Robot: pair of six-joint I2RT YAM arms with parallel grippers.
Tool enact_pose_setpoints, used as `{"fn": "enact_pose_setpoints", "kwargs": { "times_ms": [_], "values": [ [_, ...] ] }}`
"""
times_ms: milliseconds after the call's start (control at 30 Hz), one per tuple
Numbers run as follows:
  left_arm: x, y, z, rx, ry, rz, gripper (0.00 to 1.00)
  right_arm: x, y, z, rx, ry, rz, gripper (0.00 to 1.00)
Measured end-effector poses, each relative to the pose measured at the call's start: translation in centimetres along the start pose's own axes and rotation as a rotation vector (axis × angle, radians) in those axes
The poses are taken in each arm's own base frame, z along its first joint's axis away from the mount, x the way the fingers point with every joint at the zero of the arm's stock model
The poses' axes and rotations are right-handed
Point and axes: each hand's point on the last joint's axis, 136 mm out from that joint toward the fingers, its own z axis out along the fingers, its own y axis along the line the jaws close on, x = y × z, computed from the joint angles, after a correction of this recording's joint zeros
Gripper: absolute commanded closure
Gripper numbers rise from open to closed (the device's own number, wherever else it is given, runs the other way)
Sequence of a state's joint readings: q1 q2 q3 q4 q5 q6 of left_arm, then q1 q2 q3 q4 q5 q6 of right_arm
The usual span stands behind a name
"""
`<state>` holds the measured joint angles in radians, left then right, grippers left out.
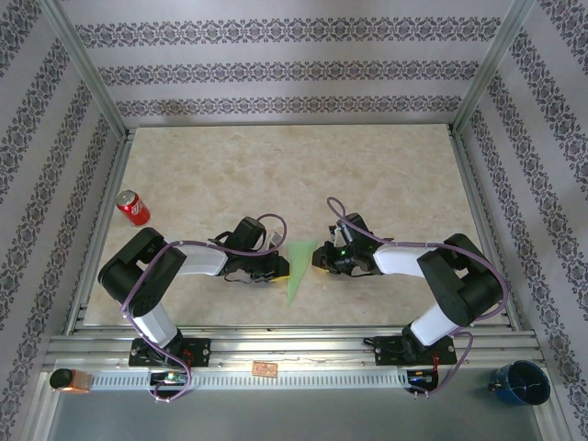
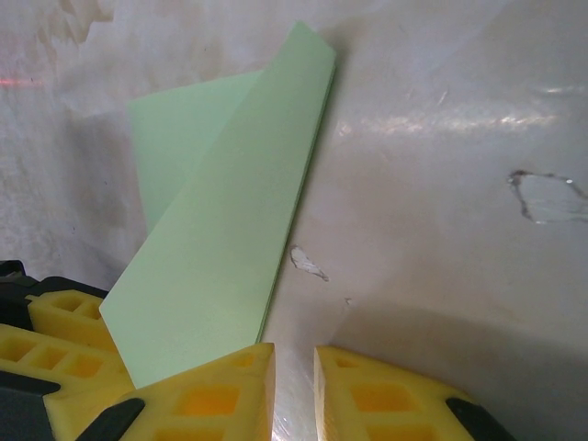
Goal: Fold a paper plane with a square sheet of paper (pick it up from the middle)
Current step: Turn over a paper plane at the center of the table.
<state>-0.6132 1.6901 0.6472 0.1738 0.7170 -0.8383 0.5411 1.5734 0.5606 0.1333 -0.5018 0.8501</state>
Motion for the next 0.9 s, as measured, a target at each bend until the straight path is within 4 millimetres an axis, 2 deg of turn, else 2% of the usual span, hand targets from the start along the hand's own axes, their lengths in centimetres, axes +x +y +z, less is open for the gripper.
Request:
{"fn": "enact_pose_setpoints", "kwargs": {
  "times_ms": [533, 733, 900],
  "values": [
    [-0.2, -0.5, 0.7, 0.032, 0.001, -0.004, 0.88, 0.0, 0.0, 0.0, 0.0, 0.0, 0.0, 0.79],
    [-0.5, -1.1, 0.7, 0.053, -0.011, -0.001, 0.97, 0.0, 0.0, 0.0, 0.0, 0.001, 0.0, 0.79],
    [-0.7, -1.3, 0.6, 0.055, -0.022, -0.003, 1.0, 0.0, 0.1, -0.1, -0.001, -0.005, 0.001, 0.76]
  ]
}}
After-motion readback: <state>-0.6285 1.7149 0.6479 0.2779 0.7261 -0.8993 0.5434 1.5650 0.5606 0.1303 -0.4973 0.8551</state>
